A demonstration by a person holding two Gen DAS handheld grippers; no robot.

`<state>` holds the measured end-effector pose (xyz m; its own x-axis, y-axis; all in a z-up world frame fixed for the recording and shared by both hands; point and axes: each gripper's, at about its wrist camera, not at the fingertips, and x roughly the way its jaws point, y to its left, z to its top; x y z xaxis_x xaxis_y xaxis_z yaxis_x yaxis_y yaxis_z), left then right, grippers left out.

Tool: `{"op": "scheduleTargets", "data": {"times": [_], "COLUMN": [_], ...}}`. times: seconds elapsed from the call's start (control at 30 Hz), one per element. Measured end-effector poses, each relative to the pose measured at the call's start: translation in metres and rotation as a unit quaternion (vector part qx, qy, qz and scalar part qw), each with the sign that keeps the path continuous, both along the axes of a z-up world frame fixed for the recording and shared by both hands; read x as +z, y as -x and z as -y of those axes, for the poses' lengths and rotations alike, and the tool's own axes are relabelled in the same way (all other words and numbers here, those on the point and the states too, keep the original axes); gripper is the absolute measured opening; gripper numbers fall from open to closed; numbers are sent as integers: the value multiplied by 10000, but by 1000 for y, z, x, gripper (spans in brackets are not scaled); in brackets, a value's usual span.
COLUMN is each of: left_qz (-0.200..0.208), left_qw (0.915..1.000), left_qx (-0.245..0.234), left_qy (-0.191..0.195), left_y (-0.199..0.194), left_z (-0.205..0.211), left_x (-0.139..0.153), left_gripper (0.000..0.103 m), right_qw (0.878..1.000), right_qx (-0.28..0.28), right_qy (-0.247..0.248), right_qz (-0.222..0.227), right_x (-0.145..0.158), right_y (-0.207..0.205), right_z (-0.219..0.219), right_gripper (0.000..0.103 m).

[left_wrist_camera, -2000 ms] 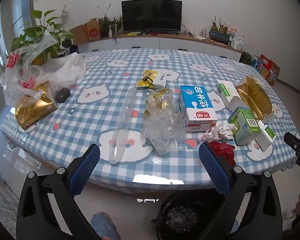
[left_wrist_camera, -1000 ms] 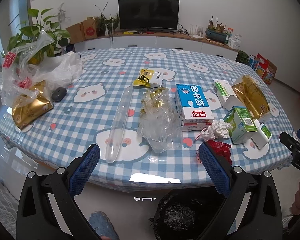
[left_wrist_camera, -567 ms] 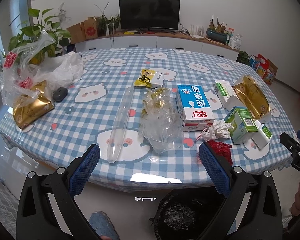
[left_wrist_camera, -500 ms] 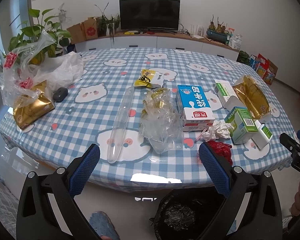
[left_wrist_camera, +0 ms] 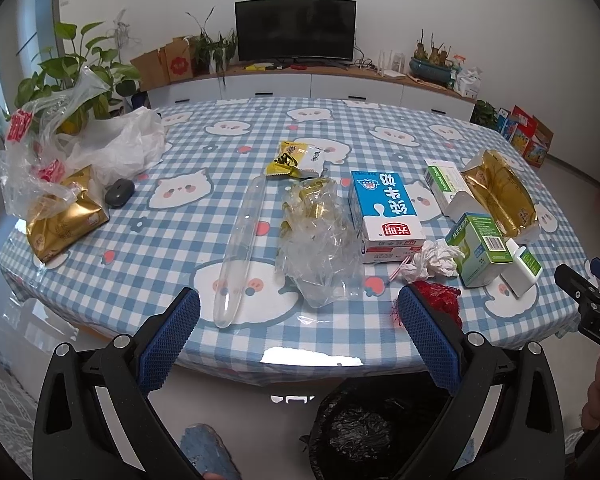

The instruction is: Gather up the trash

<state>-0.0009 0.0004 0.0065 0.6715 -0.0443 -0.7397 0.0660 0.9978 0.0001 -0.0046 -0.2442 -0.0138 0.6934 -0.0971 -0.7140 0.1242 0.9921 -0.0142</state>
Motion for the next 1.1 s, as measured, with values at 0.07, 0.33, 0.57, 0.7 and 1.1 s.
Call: {"op": "scheduleTargets", "data": {"times": [0.07, 0.33, 0.57, 0.7, 1.1], "left_qz": [-6, -12, -34, -53, -53], "left_qw": [10000, 10000, 10000, 10000, 10000], "left_qx": [-10, -9, -39, -34, -40], "left_qy": [8, 0, -19, -28, -29], "left_y": [0, 0, 0, 0, 0], "left_z": [1, 1, 1, 1, 1], "left_x": [0, 0, 0, -1, -1], "left_gripper": [97, 97, 97, 97, 97], "right_qw": [10000, 10000, 10000, 10000, 10000], "right_qx": [-3, 1, -1, -7, -3], "right_qy": [-5, -1, -5, -11, -4], "right_qz": [0, -1, 1, 1, 0], "right_x": [0, 0, 0, 0, 1], "right_y": [0, 0, 0, 0, 0], "right_z": [0, 0, -1, -1, 0], "right_gripper": [95, 95, 95, 95, 95]}}
